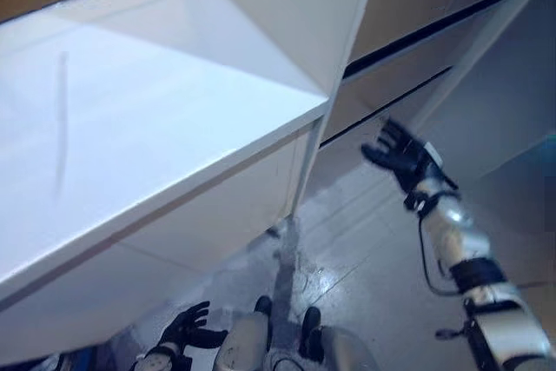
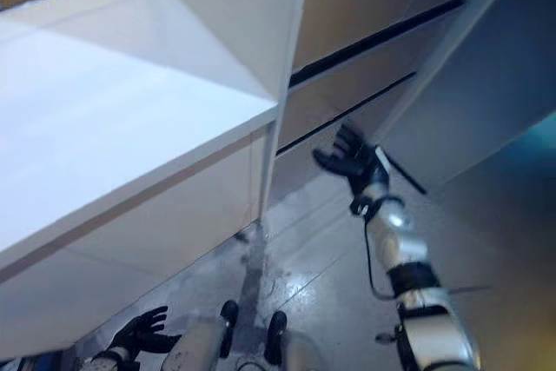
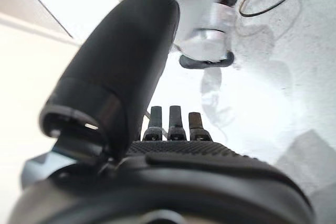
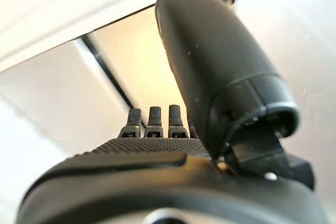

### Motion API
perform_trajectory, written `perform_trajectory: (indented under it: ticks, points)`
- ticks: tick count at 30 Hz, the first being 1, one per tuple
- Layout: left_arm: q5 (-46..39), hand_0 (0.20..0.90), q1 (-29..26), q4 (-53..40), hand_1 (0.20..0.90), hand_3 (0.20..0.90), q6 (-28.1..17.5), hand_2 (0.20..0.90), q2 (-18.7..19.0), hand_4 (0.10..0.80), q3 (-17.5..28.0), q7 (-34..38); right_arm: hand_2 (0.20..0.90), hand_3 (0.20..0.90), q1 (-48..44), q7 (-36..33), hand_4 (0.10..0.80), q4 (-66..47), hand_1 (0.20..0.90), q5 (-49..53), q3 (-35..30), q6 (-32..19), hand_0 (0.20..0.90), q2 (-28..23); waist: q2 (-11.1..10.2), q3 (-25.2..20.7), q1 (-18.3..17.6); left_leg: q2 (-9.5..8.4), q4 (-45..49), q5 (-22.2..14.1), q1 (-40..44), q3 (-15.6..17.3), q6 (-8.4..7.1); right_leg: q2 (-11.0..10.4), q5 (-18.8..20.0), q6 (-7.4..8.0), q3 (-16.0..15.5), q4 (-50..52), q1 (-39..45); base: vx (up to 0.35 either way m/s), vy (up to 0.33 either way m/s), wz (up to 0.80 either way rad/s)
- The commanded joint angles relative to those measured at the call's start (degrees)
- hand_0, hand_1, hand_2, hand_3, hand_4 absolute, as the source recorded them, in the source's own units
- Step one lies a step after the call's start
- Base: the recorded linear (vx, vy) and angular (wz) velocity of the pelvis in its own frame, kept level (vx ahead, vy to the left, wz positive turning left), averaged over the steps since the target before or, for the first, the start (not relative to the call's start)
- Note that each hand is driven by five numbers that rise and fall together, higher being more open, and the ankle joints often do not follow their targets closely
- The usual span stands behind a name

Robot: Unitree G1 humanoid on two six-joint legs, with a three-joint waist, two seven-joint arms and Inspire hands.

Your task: Put drinks into fridge and close the fridge

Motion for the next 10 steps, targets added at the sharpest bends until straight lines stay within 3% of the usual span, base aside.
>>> perform_trajectory:
  ticks: [1,4,10]
  points:
    - [-0.43,0.9,3.53,1.06,0.9,0.9,-2.16,0.9,-1.28,0.8,0.82,-4.1,0.9,0.9,7.47,2.31,0.8,-3.47,0.9,-4.37,-2.12,-5.02,0.9,0.55,1.89,-8.17,-3.05,-0.87,-9.95,-0.49,6.05,2.45,-0.01,1.27,1.62,3.51,3.02,-3.66,0.54,-0.163,0.061,-0.32]
    - [-2.57,0.9,3.48,2.16,0.9,0.9,-0.4,0.9,-1.93,0.8,2.32,-7.8,0.9,0.9,12.43,5.31,0.8,-1.73,0.9,-7.55,-1.52,-2.95,0.9,2.55,1.92,-9.0,-4.35,-1.0,-10.47,-0.78,7.63,3.35,0.04,1.12,1.4,3.61,3.07,-4.07,1.73,-0.155,0.072,-0.2]
    - [-6.83,0.9,1.22,5.73,0.9,0.9,1.16,0.9,-2.12,0.8,3.65,-11.15,0.9,0.9,18.47,10.01,0.8,14.69,0.9,-13.93,-1.37,-0.03,0.9,5.56,2.4,-9.73,-5.53,-1.2,-10.27,-1.84,9.78,3.72,0.25,0.92,0.28,3.26,2.05,-5.17,4.66,-0.084,0.046,-0.09]
